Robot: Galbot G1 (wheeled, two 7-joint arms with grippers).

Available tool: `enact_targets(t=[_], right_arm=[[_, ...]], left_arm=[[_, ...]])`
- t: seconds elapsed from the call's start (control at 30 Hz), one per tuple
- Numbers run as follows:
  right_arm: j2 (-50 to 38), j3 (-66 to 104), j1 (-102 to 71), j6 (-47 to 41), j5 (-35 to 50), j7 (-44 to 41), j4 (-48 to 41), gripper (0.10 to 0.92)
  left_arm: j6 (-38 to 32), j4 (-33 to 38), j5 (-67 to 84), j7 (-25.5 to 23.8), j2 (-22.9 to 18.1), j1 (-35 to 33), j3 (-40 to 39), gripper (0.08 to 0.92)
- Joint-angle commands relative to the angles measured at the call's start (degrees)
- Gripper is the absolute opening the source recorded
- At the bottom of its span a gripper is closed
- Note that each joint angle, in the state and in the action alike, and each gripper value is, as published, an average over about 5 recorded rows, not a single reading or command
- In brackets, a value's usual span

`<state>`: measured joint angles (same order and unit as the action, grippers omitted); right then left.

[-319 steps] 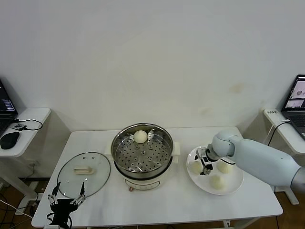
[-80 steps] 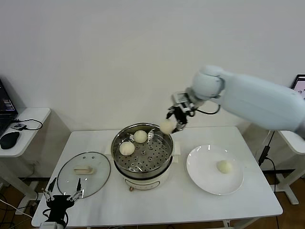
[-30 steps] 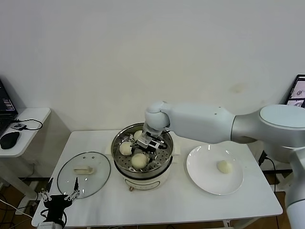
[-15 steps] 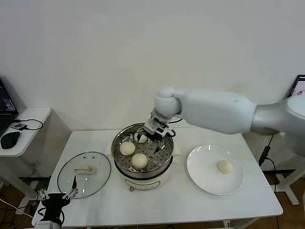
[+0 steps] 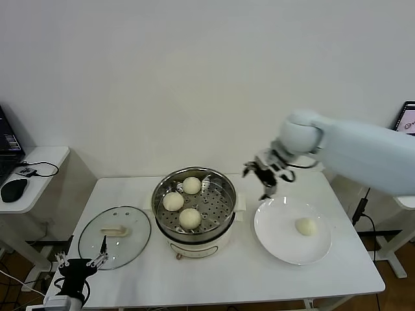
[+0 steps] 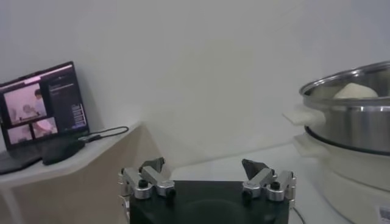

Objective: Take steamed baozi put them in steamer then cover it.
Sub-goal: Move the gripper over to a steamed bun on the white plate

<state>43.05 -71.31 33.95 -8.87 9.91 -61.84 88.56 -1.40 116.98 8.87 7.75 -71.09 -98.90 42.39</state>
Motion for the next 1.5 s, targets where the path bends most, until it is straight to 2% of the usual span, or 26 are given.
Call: enact_targets(t=[0.03, 0.27, 0.6, 1.5], right_arm=[[-20.1, 8.1, -12.6, -3.1, -7.7, -0.4, 4.5, 0.823], [-22.3, 20.2, -27.5, -1.9, -13.9, -0.2, 0.8, 0.823], [-17.5, 31.1, -41.9, -0.7, -21.3, 1.2, -8.5, 0.823], [-3.7, 34.6, -44.4, 0.7, -26.0, 4.8, -21.4, 0.823]], left_arm=[[-3.2, -2.1, 7.2, -0.3, 1.3, 0.5, 0.2, 0.823], [-3.5, -3.0, 6.7, 0.0, 0.7, 0.7, -0.6, 0.823], [-3.3, -3.2, 6.4, 0.1, 0.4, 0.2, -0.2, 0.823], [-3.3, -3.1, 5.1, 0.5, 0.2, -0.3, 1.6, 0.823]])
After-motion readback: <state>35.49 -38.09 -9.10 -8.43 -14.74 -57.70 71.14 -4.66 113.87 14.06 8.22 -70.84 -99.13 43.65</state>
